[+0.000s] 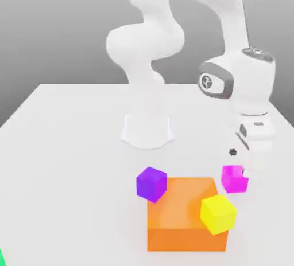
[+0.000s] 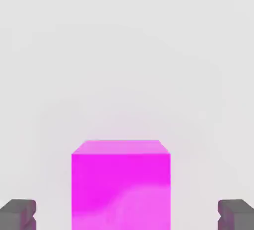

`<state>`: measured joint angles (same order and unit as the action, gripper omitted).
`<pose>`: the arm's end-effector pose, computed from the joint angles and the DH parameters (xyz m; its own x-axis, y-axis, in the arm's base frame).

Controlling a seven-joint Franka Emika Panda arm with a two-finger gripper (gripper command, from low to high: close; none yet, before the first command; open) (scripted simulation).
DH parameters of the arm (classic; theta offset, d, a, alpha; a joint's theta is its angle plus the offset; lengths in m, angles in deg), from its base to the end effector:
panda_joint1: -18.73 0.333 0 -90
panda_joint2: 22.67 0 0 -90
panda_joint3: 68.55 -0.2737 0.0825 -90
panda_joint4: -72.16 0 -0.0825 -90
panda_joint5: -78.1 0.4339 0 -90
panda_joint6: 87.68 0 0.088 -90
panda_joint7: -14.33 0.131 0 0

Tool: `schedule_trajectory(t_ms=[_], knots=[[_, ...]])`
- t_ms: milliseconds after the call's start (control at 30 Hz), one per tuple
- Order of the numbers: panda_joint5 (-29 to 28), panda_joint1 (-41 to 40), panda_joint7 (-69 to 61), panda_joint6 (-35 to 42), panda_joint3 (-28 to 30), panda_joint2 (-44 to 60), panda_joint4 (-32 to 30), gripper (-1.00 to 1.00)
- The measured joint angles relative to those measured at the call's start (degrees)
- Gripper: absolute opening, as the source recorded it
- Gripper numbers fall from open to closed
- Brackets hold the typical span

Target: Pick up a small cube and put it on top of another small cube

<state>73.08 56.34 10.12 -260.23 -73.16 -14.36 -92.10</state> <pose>0.2507 0.2400 0.0415 0.6244 0.7811 0.0006 0.7811 -0.6244 -0.0002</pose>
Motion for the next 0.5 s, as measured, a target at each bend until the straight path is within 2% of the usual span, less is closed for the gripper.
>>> schedule_trajectory(t_ms=[67, 100, 333, 500], knots=[[-1.1, 2.2, 0.8, -3.4, 2.4, 4.1, 0.7, 0.00], [-1.3, 2.8, 1.0, -4.6, 3.1, 5.5, 0.9, -1.00], [-1.6, 2.9, 1.3, -4.5, 3.2, 5.5, 0.9, -1.00], [2.6, 0.8, -1.9, 2.9, 0.1, -3.5, -0.7, -1.00]])
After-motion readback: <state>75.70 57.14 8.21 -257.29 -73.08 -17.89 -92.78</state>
